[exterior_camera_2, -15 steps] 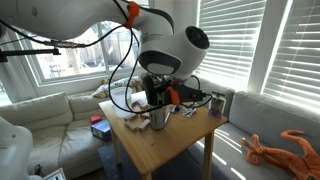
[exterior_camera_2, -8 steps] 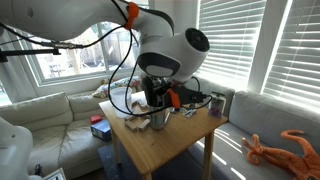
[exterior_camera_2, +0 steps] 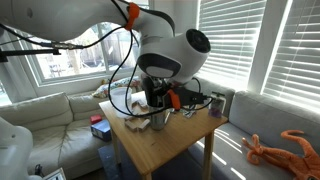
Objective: Put the squishy drink in the case then put the case in the silver cup
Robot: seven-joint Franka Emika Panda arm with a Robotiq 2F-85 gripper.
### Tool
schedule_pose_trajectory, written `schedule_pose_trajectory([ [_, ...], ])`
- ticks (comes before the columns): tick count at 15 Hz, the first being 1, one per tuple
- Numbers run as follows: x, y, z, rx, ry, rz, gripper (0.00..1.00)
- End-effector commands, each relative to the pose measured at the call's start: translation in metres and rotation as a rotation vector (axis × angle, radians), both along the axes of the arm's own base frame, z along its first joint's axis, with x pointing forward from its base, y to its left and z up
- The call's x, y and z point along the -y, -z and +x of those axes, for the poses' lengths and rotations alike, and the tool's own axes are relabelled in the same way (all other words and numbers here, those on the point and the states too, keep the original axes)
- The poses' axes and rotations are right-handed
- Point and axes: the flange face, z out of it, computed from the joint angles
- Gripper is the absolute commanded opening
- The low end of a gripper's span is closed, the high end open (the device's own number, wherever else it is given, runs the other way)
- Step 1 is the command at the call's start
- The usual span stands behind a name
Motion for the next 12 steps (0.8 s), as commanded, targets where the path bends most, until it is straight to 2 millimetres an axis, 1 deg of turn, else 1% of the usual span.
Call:
schedule_pose_trajectory([
  [1, -0.0005, 0.0144, -0.0068, -0.004, -0.003, -0.012, 0.37],
  [5, -0.0005, 0.0204, -0.0085, -0.011, 0.002, -0.008, 0.65],
  [9, 0.0005, 0.0221, -0.0087, -0.015, 0.003, -0.007, 0.93],
  [10, 0.0006, 0.0228, -0.0088, -0.016, 0.003, -0.007, 0.98],
  [12, 0.0013, 0.0238, -0.0089, -0.016, 0.005, -0.009, 1.00],
])
